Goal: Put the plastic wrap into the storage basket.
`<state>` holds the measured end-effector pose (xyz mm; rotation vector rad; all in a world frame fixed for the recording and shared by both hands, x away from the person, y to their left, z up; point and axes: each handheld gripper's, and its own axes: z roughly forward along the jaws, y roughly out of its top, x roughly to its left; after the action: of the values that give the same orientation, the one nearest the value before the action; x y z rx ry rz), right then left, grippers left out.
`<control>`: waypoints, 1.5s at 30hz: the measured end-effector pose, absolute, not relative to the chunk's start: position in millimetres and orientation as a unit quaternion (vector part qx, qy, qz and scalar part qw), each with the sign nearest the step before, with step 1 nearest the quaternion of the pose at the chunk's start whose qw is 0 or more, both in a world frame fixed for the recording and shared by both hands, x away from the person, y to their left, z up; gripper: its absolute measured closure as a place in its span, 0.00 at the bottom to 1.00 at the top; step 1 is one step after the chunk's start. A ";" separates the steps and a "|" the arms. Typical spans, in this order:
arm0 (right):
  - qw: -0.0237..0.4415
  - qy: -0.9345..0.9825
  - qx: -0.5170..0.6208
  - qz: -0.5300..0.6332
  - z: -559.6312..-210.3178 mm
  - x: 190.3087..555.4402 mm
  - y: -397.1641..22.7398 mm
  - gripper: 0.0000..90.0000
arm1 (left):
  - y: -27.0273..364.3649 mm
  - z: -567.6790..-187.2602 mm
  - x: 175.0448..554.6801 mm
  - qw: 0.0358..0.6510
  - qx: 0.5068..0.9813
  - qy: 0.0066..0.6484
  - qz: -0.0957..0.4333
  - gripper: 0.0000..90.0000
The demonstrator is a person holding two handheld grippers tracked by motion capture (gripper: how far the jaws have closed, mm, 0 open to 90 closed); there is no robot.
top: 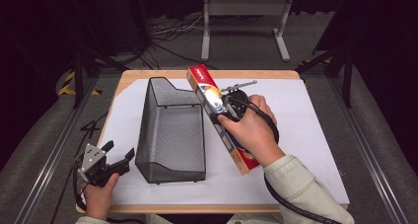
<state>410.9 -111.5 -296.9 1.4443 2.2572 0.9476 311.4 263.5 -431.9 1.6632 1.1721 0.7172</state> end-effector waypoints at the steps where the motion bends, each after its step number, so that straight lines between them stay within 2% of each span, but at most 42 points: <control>1: 0.149 0.785 0.502 0.330 -296.9 410.9 -111.5 0.45 | 263.6 -431.7 311.4 0.472 0.680 0.479 0.293 0.24; 20: 0.109 0.798 0.487 0.339 -303.1 406.3 -68.0 0.45 | 264.0 -431.3 310.9 0.473 0.679 0.479 0.294 0.24; 26: 0.091 0.792 0.500 0.338 -306.3 407.4 -58.4 0.45 | 263.9 -431.3 311.0 0.474 0.678 0.479 0.294 0.24; 28: 0.070 0.787 0.509 0.341 -308.4 408.2 -54.9 0.45 | 263.7 -431.4 311.1 0.474 0.679 0.479 0.293 0.24; 45: 0.058 0.792 0.511 0.329 -327.9 412.1 -34.0 0.45 | 263.5 -431.6 311.4 0.475 0.679 0.478 0.292 0.24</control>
<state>412.1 -34.0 -327.9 1.5472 2.4013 0.9971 311.4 263.5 -431.6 1.6602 1.1694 0.7147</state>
